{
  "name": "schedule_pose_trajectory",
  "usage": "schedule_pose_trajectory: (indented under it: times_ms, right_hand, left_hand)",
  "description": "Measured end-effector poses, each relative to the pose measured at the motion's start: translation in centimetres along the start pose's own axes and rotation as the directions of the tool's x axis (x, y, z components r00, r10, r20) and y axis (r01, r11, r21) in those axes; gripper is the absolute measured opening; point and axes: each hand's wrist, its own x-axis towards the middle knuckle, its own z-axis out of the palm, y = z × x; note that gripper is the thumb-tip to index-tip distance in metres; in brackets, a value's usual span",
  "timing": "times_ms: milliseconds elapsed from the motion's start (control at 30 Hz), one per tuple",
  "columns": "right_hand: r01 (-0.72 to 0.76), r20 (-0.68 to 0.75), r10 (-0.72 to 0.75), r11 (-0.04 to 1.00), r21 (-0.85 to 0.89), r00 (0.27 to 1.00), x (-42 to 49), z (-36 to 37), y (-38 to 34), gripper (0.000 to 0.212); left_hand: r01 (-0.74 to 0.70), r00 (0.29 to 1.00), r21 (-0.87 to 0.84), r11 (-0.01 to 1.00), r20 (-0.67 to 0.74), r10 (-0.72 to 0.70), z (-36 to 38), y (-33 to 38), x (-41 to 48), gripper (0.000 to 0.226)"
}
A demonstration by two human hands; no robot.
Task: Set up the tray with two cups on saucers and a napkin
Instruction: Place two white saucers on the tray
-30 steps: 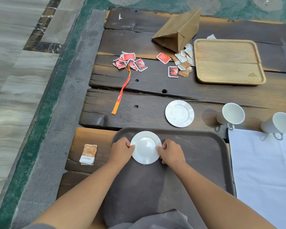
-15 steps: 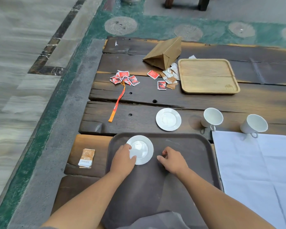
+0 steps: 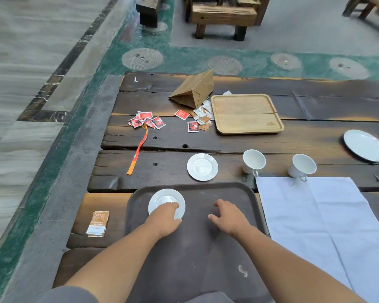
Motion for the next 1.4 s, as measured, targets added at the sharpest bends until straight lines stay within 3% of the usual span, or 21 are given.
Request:
schedule_pose_trajectory:
  times_ms: [267, 500, 800, 1033, 1233, 1400]
  right_hand:
    - [-0.006, -0.019, 0.006, 1.0, -0.013, 1.0, 2.1, -2.2, 0.6, 0.056]
    - [0.016, -0.011, -0.017, 1.0, -0.003, 1.0, 5.3, -4.5, 1.5, 0.054]
    - [0.029, -0.065, -0.021, 0.993, 0.112, 0.998, 10.6, -7.1, 1.4, 0.049]
    - [-0.038, -0.073, 0.052, 0.983, 0.178, 0.996, 14.3, -7.5, 2.3, 0.047]
    - [-0.151, -0.08, 0.183, 0.942, 0.299, 0.98, 16.8, -7.4, 2.0, 0.041]
    - [-0.166, -0.064, 0.199, 0.925, 0.343, 0.978, 17.7, -6.8, 2.0, 0.034]
  left_hand:
    - [-0.085, 0.996, 0.071, 0.994, -0.032, 0.087, -1.8, 2.2, 3.5, 0.053]
    - [-0.096, 0.995, 0.249, 0.964, 0.0, 0.099, -2.9, 3.4, 6.9, 0.034]
    - [-0.002, 0.99, 0.024, 1.0, -0.144, 0.005, -5.0, 4.2, 10.9, 0.038]
    - [0.087, 0.98, 0.043, 0.995, -0.184, -0.077, -5.5, 3.5, 13.9, 0.035]
    - [0.148, 0.958, -0.14, 0.979, -0.226, -0.177, -5.3, 4.1, 16.0, 0.026]
    - [0.174, 0.949, -0.132, 0.976, -0.242, -0.202, -4.6, 4.7, 16.8, 0.021]
